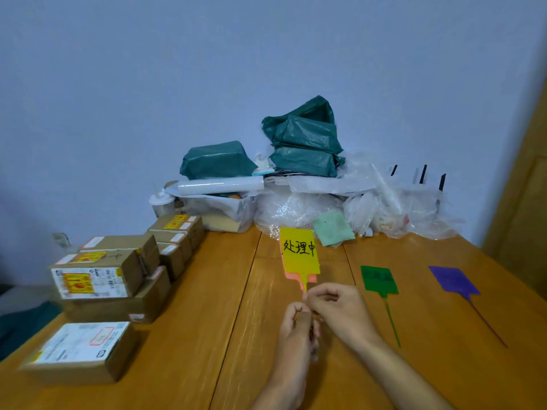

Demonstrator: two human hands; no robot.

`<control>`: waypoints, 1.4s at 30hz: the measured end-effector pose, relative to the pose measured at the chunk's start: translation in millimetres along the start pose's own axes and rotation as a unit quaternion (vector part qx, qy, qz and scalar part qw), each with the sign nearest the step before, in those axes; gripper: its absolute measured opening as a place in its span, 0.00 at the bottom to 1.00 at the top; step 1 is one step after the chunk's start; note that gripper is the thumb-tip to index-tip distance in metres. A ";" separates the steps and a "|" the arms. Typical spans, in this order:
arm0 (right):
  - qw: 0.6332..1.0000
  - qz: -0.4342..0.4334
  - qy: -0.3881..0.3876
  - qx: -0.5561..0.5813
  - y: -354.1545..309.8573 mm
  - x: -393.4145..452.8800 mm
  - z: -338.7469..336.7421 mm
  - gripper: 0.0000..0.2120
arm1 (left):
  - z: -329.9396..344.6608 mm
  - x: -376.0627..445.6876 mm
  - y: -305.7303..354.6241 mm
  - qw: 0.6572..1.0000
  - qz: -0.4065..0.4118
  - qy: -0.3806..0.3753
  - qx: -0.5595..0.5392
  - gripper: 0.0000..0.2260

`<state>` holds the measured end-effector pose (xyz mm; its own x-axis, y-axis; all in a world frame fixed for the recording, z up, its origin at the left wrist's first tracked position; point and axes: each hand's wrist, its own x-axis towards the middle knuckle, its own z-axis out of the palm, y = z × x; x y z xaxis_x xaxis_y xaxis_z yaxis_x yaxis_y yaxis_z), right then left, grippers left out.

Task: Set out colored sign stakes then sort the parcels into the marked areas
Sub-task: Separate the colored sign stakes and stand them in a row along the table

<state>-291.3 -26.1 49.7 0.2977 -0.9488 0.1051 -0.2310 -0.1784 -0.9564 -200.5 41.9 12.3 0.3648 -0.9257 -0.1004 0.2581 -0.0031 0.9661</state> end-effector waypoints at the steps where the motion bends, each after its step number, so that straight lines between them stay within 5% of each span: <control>1: 1.000 -0.004 0.002 -0.006 -2.3 -0.8 3.5 0.07 | -3.4 -0.5 0.8 1.000 -0.001 0.004 -0.001 0.11; 16: 0.994 -0.017 0.102 0.031 -6.2 31.7 38.4 0.05 | -54.2 1.0 3.9 0.990 -0.008 0.090 -0.111 0.09; 24: 0.986 0.093 0.124 -0.065 21.0 71.5 68.1 0.06 | -111.8 11.2 17.1 0.983 0.021 0.149 -0.109 0.08; 29: 0.973 0.157 0.097 -0.136 40.6 84.3 77.9 0.07 | -137.6 11.4 16.3 0.985 0.011 0.143 -0.090 0.09; 42: 0.965 0.073 0.147 -0.204 58.6 66.6 81.4 0.20 | -161.9 37.9 33.5 0.965 0.090 0.195 0.148 0.15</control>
<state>-209.6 -78.5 -21.6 -0.0271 -0.9940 0.1061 -0.6136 -0.0673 -0.7868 -33.1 68.0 2.3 0.7045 -0.7081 0.0486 -0.0864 -0.0175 0.9961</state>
